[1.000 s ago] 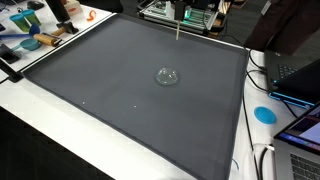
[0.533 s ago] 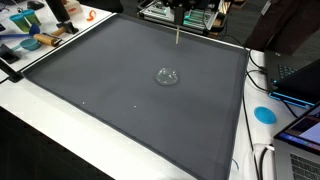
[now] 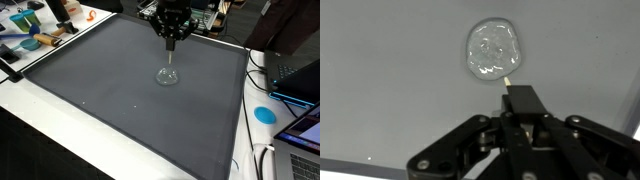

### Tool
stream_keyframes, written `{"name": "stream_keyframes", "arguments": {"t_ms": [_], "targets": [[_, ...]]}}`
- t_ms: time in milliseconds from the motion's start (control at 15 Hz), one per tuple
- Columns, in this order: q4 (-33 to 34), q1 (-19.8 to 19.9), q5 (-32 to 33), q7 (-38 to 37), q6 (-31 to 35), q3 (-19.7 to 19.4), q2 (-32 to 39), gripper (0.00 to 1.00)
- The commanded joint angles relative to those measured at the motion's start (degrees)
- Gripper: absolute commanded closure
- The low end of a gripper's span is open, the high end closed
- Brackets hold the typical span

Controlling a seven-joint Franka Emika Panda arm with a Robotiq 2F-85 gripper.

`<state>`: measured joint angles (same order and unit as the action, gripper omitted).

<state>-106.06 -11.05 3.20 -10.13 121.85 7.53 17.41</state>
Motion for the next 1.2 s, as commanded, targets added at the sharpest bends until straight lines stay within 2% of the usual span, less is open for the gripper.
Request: {"name": "stream_keyframes", "arguments": {"t_ms": [0,533,1133], "targets": [[1.9,-0.9,2.9,-2.8,1.0,-1.4,3.5,0.97],[4.1,-0.9,1.7,-2.8,2.2,-1.7,8.2,0.97],[6.1,-1.1,1.1,-2.8,0.2,-1.8,11.5,0.97]]}}
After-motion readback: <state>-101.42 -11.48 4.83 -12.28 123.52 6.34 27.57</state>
